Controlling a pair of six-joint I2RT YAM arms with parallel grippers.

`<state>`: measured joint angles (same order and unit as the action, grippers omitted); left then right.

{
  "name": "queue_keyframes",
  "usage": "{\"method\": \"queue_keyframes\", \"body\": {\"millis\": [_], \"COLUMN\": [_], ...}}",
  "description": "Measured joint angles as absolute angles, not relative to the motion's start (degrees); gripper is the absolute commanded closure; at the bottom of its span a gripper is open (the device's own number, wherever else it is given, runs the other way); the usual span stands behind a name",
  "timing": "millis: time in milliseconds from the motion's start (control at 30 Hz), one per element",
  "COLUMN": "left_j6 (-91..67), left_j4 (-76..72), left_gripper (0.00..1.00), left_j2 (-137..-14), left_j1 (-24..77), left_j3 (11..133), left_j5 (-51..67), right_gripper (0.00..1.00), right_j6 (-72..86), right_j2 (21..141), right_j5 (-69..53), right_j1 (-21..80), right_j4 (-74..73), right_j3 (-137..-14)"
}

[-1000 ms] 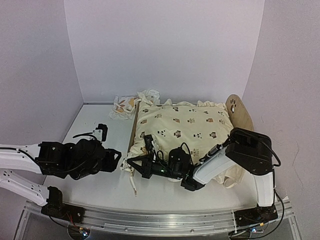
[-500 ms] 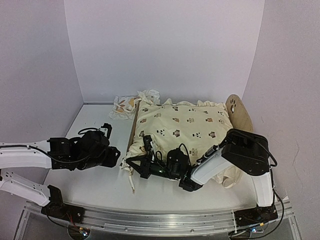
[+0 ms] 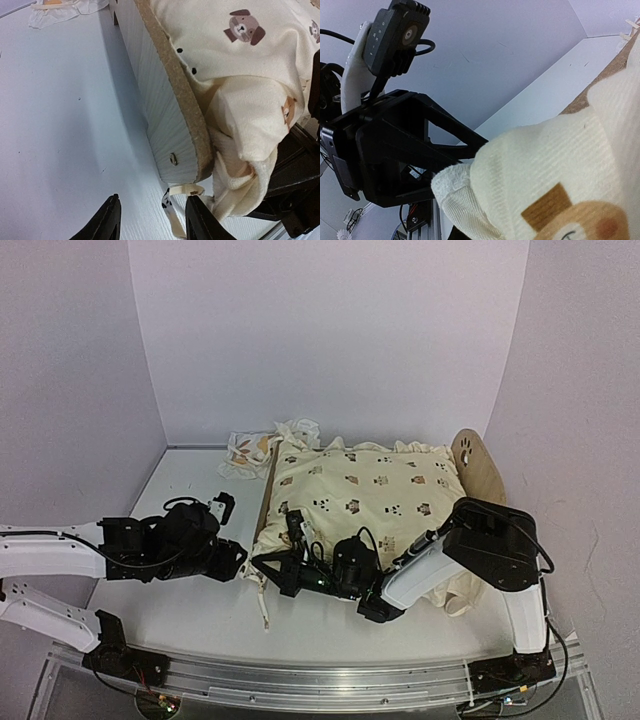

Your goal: Set up the pet bed

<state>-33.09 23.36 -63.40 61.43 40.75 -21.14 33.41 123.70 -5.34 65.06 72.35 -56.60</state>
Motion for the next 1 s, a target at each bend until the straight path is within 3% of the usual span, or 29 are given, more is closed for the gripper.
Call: {"method": "queue_keyframes", "body": {"millis": [1000], "left_j6": [-29.9], "left_j4": [20.7], "left_gripper": [0.5], "left_j2": [-64.1], "left_j1": [61.4], "left_j3": [38.1], "left_j5": [-16.6], "right_gripper": [1.0], "right_j6": [33.5], "right_j2": [123.8], "right_j5": [-4.5], "right_j1": [65.1], "right_j4": [70.8], "right_j3": [-57.6]}}
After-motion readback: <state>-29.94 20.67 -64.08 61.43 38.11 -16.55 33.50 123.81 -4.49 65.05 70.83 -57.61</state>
